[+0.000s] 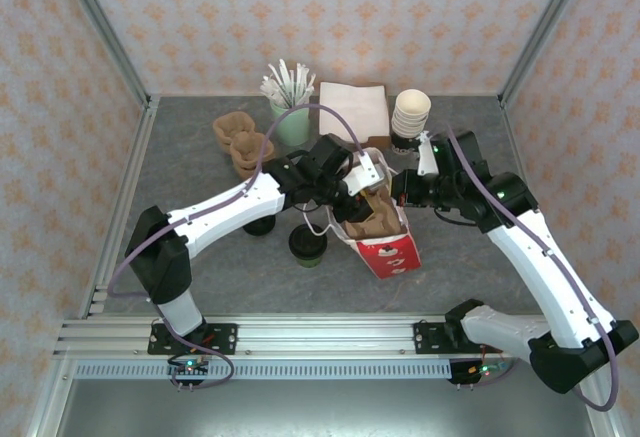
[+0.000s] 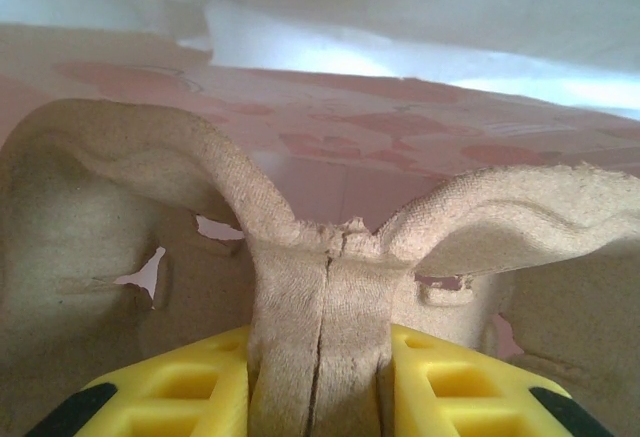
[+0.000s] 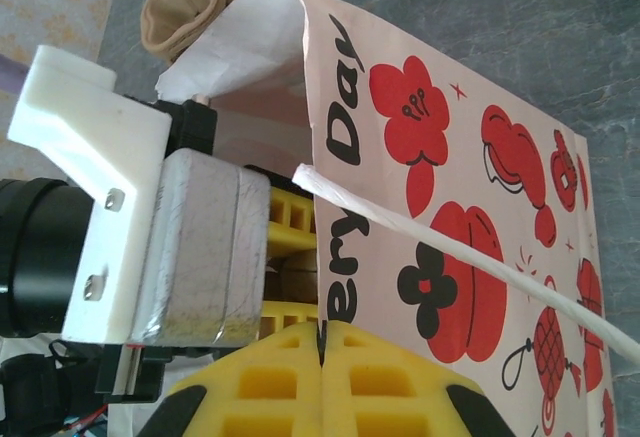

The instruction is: Pack the takeout coffee

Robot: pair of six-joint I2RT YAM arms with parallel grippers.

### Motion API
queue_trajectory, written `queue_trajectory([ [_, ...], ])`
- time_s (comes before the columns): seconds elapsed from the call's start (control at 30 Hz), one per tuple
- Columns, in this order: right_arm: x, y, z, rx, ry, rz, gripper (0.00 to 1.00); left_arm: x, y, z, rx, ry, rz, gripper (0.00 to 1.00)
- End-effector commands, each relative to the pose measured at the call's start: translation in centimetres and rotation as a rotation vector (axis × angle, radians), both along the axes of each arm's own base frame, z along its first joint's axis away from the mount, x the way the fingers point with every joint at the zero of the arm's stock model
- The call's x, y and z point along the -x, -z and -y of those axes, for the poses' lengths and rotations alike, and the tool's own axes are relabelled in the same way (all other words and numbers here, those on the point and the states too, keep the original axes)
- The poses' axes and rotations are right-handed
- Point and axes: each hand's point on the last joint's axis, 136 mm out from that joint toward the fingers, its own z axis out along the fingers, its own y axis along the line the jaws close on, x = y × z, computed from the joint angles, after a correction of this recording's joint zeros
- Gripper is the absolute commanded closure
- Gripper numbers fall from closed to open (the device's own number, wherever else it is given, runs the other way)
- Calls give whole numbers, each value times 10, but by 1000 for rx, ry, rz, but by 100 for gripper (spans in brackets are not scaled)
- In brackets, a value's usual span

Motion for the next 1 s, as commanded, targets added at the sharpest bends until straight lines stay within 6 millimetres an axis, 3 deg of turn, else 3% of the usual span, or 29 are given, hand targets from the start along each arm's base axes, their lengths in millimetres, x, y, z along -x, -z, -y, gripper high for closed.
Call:
queue_trajectory([
  [0.0, -8, -4, 11, 13, 70, 39, 100, -2, -5, 3, 7, 23, 67, 69],
  [0.6, -12, -16, -2, -60, 40, 63, 100, 12, 23, -6, -230, 110, 141, 69],
  [0.97, -5, -11, -15, -89, -41, 34, 100, 8, 2, -15, -300, 101, 182, 69],
])
